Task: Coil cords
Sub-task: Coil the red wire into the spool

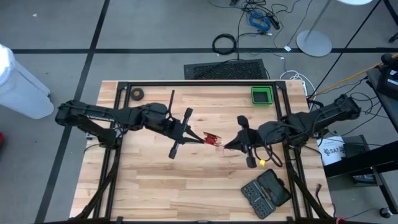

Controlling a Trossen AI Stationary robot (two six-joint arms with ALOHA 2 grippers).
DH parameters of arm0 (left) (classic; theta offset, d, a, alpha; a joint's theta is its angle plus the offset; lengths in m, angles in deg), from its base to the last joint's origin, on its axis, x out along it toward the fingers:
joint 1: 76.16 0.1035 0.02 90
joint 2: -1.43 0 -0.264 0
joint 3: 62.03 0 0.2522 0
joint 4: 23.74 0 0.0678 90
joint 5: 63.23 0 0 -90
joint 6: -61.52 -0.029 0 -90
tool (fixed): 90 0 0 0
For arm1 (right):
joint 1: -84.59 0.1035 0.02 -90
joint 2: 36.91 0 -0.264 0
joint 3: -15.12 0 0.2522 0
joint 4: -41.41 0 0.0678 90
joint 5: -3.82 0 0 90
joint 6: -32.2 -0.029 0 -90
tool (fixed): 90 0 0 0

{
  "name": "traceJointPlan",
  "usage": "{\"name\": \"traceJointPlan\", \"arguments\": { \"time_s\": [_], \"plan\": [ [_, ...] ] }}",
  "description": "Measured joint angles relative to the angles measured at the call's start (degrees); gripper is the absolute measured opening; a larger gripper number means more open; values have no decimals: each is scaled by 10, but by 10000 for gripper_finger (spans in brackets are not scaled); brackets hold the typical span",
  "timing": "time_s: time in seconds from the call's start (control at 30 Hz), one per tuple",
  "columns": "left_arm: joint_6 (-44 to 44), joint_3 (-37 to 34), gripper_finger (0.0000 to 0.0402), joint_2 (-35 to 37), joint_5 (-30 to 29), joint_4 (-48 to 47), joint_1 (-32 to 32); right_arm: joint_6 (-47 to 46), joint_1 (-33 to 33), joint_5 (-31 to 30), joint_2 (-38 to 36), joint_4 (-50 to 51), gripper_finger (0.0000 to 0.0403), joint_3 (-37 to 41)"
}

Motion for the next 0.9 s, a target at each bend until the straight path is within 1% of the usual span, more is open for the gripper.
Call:
{"name": "traceJointPlan", "arguments": {
  "time_s": [0.17,0.47,0.57,0.7,0.9],
  "plan": [
    [1,0,2,0,0,-20,8,-5,15,-2,-13,12,0,0],
    [2,0,2,0,0,-35,11,-35,46,-2,-35,76,0,0],
    [2,0,2,0,0,-46,14,-35,53,-7,-40,77,0,0],
    [5,0,2,0,0,-77,20,-33,59,-30,-46,77,0,0],
    [6,0,2,-12,8,-111,22,11,60,-50,-49,41,0,0]
  ]
}}
